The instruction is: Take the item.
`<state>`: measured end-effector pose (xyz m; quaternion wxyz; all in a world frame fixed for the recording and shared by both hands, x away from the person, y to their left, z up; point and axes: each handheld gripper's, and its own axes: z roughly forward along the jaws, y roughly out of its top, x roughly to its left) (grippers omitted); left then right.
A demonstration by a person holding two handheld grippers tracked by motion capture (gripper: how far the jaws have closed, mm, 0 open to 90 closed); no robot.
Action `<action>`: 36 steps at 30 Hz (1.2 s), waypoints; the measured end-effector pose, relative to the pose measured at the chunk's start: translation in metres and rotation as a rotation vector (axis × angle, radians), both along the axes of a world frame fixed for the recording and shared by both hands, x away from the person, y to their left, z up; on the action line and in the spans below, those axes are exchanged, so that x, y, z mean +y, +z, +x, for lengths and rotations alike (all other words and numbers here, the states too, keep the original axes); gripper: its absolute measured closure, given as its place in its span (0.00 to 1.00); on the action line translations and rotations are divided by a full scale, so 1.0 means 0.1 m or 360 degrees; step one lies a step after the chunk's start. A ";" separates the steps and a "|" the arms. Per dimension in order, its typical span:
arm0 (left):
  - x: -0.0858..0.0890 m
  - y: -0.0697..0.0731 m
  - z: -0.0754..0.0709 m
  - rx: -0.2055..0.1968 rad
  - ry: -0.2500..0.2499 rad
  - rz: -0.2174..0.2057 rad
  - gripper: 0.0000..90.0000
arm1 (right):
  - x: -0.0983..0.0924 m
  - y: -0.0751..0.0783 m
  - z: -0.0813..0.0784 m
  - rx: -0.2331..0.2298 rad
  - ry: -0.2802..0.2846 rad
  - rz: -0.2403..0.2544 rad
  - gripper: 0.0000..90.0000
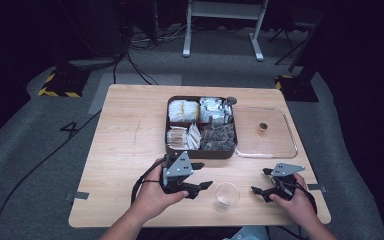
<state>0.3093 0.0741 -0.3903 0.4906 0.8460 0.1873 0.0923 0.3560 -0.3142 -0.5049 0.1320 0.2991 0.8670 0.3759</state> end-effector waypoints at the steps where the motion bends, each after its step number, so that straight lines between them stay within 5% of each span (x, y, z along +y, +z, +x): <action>1: 0.00 0.00 0.00 0.0000 0.0000 0.0000 0.44 | 0.00 0.00 0.00 0.0000 0.0000 0.0000 0.12; 7: 0.29 -0.02 -0.02 -0.0004 0.0190 0.0066 0.39 | 0.00 0.00 0.00 0.0000 0.0002 0.0000 0.12; 19: 0.78 -0.21 -0.01 -0.0005 0.0383 0.0095 0.36 | 0.00 0.00 0.00 -0.0001 0.0002 0.0000 0.12; 36: 1.27 -0.78 -0.04 0.0213 0.0610 0.0236 0.33 | 0.00 0.00 0.00 -0.0002 0.0002 0.0000 0.12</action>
